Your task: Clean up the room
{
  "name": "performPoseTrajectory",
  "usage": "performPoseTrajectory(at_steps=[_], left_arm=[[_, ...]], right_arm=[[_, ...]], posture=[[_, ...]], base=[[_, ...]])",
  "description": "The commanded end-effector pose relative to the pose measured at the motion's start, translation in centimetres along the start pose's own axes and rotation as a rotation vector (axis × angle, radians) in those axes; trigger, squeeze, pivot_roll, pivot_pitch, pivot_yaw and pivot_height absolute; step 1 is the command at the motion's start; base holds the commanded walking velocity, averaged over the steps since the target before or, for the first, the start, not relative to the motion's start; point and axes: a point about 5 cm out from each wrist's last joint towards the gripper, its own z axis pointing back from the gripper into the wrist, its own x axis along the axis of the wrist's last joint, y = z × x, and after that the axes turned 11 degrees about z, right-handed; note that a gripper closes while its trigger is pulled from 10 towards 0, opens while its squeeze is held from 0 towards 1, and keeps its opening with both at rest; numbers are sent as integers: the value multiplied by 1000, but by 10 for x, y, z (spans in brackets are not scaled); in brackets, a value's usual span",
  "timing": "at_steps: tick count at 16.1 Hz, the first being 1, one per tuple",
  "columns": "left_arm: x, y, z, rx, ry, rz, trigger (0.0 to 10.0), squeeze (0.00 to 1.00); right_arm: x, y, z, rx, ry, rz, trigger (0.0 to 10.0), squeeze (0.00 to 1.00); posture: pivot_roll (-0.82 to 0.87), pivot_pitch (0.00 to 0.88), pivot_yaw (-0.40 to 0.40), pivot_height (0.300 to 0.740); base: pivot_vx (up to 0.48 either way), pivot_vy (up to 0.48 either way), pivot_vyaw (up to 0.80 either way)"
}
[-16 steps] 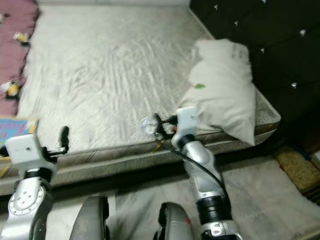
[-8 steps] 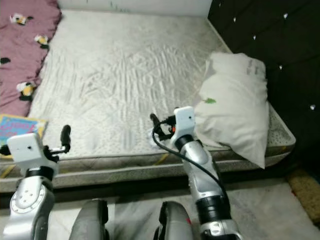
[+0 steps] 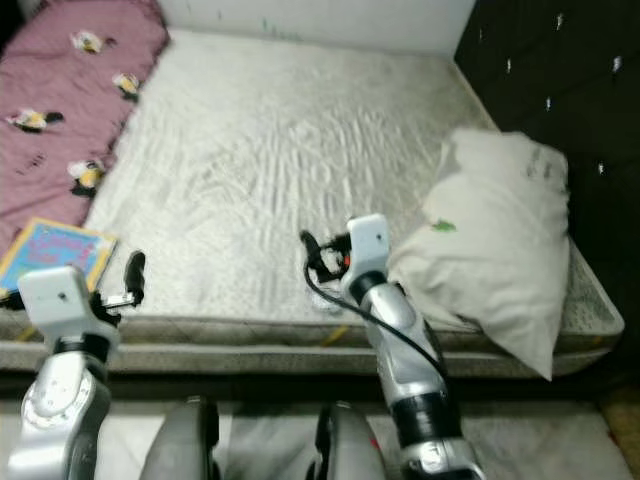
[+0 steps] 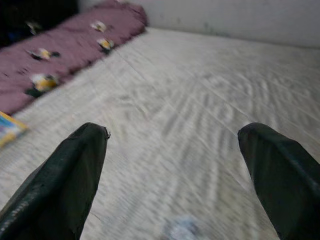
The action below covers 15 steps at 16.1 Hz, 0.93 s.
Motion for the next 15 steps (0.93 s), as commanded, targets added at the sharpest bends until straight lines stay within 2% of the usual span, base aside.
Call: performPoseTrajectory(at_steps=[1, 8, 13, 15], left_arm=[[1, -4, -1, -16, 2, 0, 10000, 0], [-2, -6, -2, -16, 16, 13, 10000, 0], [2, -9, -2, -49, -5, 19, 10000, 0], [3, -9, -2, -54, -9, 23, 10000, 0]], right_arm=[[-1, -7, 1, -22, 6, -9, 10000, 0], [-2, -9, 0, -42, 9, -18, 10000, 0], [-2, -10, -1, -57, 16, -25, 10000, 0], [-3, -11, -1, -64, 23, -34, 10000, 0]], posture=[[36, 59, -105, 646], [34, 62, -104, 646], [34, 61, -101, 646], [34, 60, -101, 646]], base=[[259, 0, 0], [37, 434, 0], [0, 0, 0], [0, 0, -800]])
